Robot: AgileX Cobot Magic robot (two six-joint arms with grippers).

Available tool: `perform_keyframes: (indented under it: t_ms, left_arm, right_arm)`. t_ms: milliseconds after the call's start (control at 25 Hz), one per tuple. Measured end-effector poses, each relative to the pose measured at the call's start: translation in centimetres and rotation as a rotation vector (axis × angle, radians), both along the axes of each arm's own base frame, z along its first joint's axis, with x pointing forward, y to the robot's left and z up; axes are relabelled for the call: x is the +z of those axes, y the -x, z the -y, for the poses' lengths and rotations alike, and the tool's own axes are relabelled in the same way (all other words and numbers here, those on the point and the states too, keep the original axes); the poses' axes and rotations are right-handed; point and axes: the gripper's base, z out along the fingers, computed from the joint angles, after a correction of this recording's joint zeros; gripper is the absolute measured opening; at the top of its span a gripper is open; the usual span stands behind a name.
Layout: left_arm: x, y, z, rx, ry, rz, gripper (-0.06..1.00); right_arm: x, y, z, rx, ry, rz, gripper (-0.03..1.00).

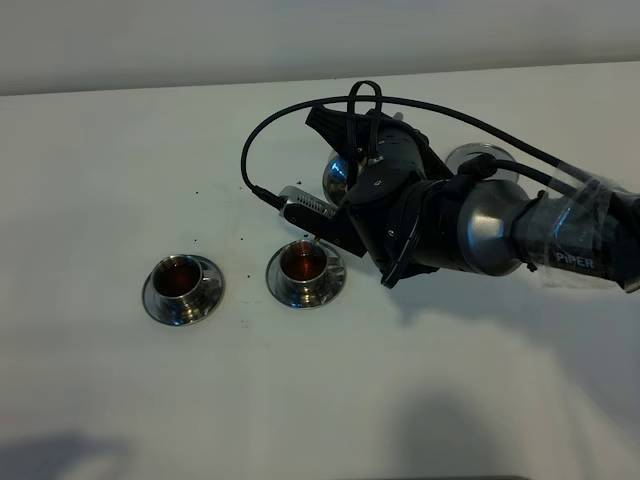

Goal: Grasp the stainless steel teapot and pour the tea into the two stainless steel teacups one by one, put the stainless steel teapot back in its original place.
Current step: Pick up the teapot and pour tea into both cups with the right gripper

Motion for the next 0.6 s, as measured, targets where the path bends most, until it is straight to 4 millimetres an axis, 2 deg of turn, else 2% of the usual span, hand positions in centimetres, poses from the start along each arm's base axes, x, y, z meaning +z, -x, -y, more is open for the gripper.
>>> perform_keyframes:
  t_ms: [600]
  left_arm:
    - [0.01, 0.0, 0.0, -0.001, -0.002, 0.001, 0.41]
  right_arm:
    - [0.17, 0.24, -0.42, 0.026, 0.02, 0.022, 0.18]
